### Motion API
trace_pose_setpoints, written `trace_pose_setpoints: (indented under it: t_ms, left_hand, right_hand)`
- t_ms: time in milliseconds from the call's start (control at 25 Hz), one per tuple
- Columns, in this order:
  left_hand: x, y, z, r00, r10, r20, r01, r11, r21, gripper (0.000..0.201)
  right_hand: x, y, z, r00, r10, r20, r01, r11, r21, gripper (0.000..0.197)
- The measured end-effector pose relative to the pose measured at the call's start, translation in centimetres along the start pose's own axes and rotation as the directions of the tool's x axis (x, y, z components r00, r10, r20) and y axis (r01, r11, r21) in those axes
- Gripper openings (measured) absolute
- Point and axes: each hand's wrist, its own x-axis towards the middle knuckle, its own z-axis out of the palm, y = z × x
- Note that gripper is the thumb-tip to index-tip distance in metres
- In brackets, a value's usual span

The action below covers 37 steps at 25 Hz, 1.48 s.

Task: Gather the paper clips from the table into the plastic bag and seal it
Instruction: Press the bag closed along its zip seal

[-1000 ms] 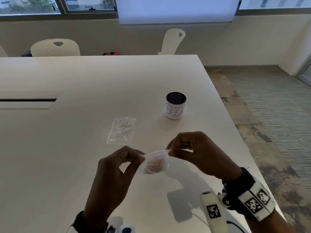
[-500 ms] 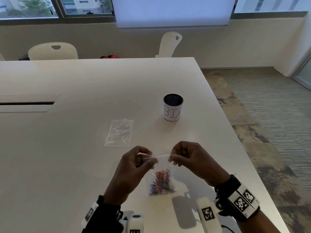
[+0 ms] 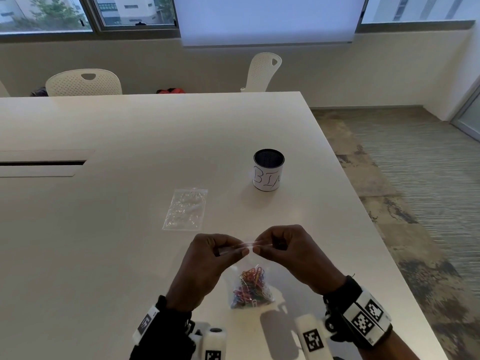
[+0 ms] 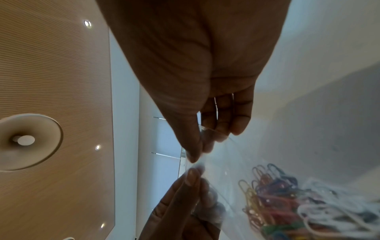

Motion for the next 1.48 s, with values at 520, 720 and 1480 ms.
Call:
trace_pose_setpoints:
  t_ms: [520, 720, 1480]
  left_hand:
    - [-0.6, -0.1, 0.1, 0.998, 0.054, -0.017, -0.053, 0.997, 0.063, 0.01]
    - [-0.7, -0.2, 0.5, 0.997, 0.058, -0.05, -0.055, 0.996, 0.072, 0.005]
    - [-0.8, -0.8, -0.3, 0.945, 0.326, -0.039, -0.302, 0.911, 0.282, 0.007]
  right_hand:
    - [-0.7, -0.3, 0.7, 0.997, -0.074, -0.012, 0.072, 0.993, -0.088, 0.009]
    - [-0.5, -0.1, 0.8, 0.989, -0.14, -0.047, 0.129, 0.973, -0.189, 0.005]
    - [-0.7, 0.3, 0.3, 0.99, -0.1, -0.103, 0.085, 0.987, -0.139, 0.008]
